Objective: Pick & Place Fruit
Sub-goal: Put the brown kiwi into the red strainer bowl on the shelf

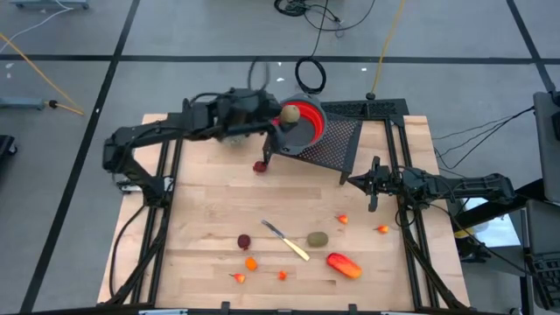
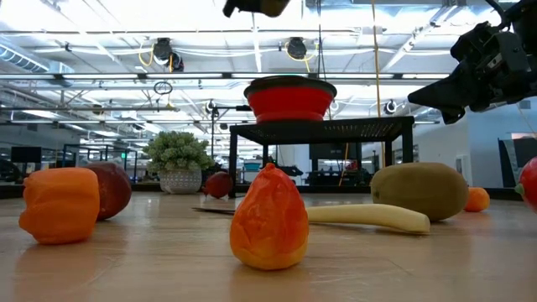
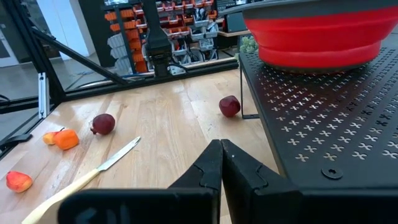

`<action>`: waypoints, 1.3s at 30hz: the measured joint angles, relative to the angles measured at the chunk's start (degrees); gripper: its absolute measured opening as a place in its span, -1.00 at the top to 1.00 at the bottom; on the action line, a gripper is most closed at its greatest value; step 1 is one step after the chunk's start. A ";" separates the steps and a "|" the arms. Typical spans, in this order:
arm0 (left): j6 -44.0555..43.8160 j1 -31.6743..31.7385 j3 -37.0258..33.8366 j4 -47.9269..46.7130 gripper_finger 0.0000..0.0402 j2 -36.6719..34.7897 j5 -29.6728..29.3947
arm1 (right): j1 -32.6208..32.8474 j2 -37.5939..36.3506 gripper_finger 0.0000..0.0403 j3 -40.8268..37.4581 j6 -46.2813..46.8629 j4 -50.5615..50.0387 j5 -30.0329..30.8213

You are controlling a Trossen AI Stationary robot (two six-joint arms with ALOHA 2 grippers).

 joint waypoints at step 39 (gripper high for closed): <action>2.85 7.74 21.41 -31.34 -0.06 24.28 4.86 | 0.00 0.02 1.00 0.00 0.02 -0.02 -0.04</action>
